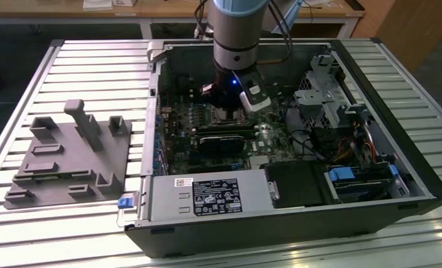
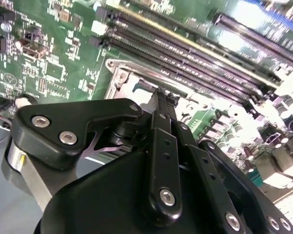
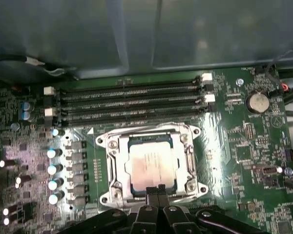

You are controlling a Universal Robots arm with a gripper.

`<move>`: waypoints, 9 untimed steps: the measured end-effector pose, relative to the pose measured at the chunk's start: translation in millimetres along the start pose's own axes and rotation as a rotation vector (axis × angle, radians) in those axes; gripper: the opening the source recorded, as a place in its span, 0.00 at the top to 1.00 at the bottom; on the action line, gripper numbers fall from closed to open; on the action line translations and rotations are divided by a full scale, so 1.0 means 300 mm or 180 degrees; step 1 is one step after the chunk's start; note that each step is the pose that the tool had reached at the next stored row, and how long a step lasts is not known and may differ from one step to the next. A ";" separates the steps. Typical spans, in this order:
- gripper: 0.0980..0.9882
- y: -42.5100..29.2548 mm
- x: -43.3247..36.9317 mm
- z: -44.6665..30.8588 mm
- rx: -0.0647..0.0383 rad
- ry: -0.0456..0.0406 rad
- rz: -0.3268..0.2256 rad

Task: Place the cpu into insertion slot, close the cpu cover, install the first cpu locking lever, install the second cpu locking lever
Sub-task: 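Install the second cpu locking lever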

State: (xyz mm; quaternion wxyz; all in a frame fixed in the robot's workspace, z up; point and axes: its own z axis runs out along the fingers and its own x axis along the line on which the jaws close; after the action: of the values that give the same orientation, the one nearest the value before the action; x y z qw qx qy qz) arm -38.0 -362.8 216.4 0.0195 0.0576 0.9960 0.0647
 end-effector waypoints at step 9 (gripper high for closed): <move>0.99 0.058 0.006 0.007 0.0100 -0.0011 -0.0005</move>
State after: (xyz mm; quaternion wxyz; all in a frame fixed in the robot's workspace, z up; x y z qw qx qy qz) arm -37.7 -345.1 216.4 0.0203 0.0573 0.9969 0.0490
